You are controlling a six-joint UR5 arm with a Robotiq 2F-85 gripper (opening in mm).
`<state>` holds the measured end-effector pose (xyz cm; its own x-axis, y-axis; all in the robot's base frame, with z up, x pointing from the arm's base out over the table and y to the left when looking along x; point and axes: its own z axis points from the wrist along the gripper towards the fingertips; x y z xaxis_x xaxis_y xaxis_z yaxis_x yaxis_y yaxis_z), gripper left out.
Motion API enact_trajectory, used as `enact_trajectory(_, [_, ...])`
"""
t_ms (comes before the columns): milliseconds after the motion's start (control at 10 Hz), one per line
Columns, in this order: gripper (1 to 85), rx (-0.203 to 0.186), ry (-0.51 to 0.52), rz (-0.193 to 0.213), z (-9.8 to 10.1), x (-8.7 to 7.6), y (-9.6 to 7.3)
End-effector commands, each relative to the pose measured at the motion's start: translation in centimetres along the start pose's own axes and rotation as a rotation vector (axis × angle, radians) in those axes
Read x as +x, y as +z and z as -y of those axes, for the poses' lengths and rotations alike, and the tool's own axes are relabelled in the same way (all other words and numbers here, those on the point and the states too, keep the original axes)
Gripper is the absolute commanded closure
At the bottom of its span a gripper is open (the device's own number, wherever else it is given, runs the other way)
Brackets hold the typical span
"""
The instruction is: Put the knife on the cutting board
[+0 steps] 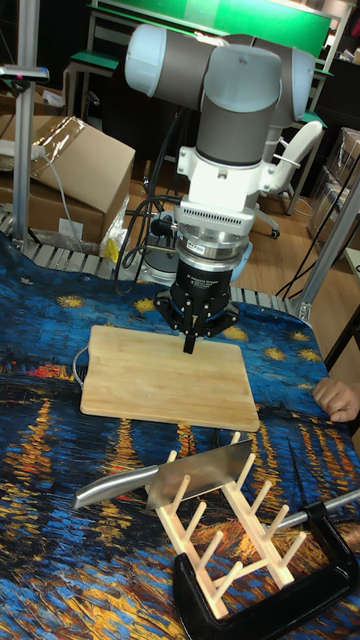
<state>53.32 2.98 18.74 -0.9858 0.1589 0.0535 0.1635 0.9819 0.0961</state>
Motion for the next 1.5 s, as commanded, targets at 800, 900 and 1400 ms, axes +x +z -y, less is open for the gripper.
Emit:
enact_trajectory(800, [78.7, 0.034, -0.051, 0.091, 0.9, -2.3, 0.5])
enact_trajectory(900, [63.0, 0.053, -0.096, 0.075, 1.7, -1.7, 0.6])
enact_trajectory(1400, [22.7, 0.054, -0.192, 0.045, 2.8, -0.3, 0.8])
